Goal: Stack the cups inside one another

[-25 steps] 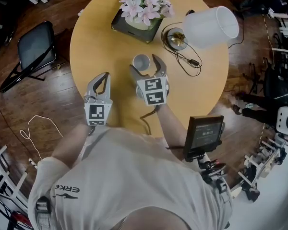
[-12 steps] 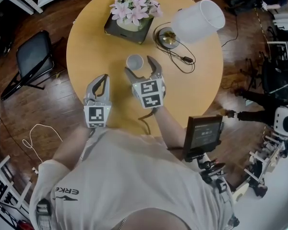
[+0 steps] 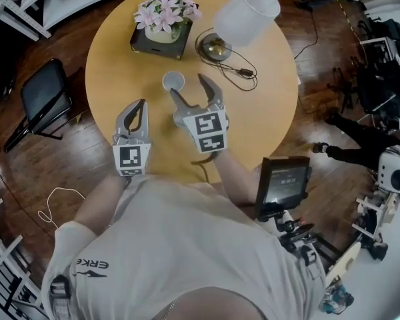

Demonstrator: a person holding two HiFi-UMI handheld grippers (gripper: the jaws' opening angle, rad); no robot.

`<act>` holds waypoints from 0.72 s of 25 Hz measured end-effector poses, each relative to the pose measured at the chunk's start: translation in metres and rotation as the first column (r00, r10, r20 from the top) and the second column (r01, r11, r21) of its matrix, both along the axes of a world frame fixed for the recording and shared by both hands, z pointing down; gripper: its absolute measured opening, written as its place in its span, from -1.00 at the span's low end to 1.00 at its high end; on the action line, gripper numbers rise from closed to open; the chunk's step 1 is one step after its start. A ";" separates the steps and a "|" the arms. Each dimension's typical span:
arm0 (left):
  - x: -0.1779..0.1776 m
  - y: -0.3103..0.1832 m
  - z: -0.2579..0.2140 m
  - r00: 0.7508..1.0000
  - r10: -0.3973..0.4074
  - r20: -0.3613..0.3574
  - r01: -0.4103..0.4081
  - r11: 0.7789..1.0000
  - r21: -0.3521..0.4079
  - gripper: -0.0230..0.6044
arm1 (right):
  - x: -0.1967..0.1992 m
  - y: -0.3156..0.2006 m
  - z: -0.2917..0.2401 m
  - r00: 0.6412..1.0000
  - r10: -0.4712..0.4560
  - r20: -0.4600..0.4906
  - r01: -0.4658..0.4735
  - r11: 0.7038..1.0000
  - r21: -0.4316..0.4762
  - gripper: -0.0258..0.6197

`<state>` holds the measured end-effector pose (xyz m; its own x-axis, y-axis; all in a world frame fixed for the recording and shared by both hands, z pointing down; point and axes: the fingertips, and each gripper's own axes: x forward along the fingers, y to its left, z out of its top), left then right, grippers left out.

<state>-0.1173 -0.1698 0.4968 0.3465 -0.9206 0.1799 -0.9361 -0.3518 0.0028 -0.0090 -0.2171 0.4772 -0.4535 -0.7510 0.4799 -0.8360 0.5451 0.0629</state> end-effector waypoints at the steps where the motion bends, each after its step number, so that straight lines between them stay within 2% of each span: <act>1: 0.002 0.001 -0.006 1.000 0.003 -0.003 -0.003 1.000 0.013 -0.92 | 0.004 0.003 -0.008 1.000 0.015 0.016 -0.015 1.000 0.023 0.10; 9: 0.020 0.013 -0.051 0.999 0.011 -0.041 -0.006 0.994 0.105 -0.92 | 0.036 0.036 -0.073 0.989 0.081 0.125 -0.106 0.971 0.213 -0.32; 15: 0.033 0.024 -0.092 0.996 0.012 -0.089 0.005 0.983 0.185 -0.92 | 0.065 0.061 -0.115 0.976 0.129 0.178 -0.183 0.925 0.332 -0.84; 18: 0.040 0.031 -0.111 0.996 0.016 -0.093 0.005 0.974 0.225 -0.92 | 0.077 0.071 -0.132 0.972 0.136 0.190 -0.199 0.908 0.369 -0.88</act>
<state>-0.0777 -0.1389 0.3858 0.3569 -0.9319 -0.0652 -0.9336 -0.3583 0.0105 0.0680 -0.1457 0.3456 -0.3506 -0.9337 0.0733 -0.9290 0.3566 0.0992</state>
